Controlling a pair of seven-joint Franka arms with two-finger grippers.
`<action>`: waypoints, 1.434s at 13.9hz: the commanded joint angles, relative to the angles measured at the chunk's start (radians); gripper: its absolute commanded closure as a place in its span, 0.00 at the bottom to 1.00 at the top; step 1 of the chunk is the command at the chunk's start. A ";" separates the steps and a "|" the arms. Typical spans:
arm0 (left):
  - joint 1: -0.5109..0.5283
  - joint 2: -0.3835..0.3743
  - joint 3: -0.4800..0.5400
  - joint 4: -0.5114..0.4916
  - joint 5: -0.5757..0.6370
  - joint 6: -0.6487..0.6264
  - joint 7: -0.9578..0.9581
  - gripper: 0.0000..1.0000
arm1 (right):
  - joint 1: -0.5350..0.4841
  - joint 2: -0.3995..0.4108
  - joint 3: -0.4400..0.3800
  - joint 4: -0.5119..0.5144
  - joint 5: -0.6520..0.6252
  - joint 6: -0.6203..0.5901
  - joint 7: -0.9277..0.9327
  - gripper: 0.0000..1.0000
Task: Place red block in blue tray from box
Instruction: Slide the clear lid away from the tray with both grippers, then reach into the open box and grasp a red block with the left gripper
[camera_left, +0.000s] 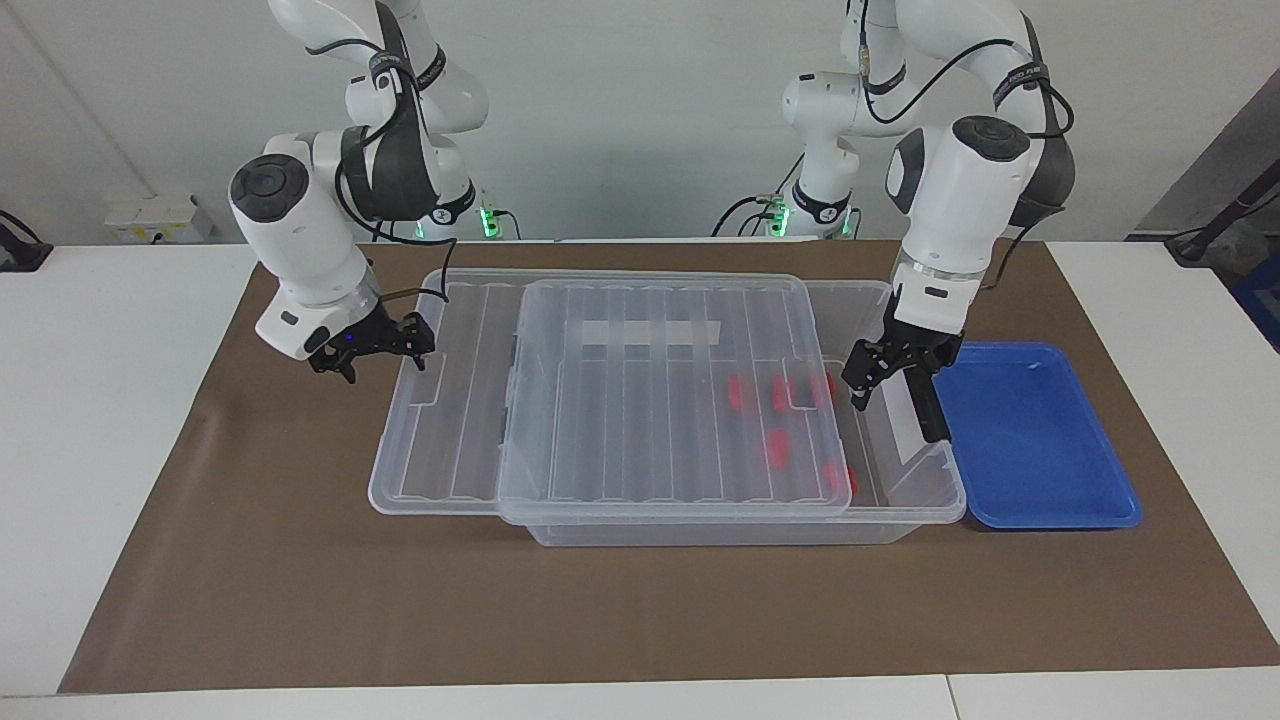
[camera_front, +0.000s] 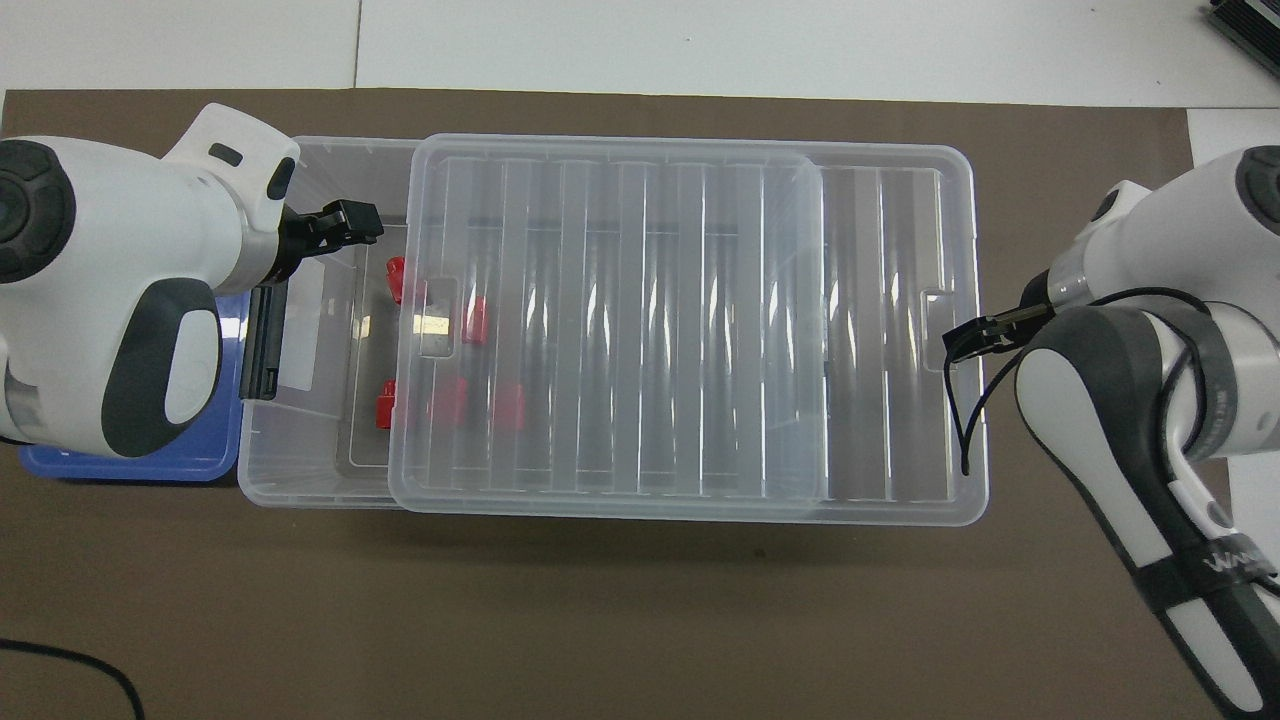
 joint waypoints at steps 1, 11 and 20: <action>0.003 0.016 0.003 -0.010 0.022 0.041 -0.007 0.00 | -0.008 -0.017 -0.038 -0.010 0.006 -0.022 -0.099 0.00; -0.016 0.102 0.002 -0.070 0.081 0.182 -0.164 0.00 | -0.006 -0.026 -0.136 -0.003 0.006 -0.065 -0.294 0.00; -0.044 0.234 0.005 -0.089 0.264 0.294 -0.392 0.00 | -0.003 -0.149 -0.083 0.004 0.006 -0.118 0.014 0.00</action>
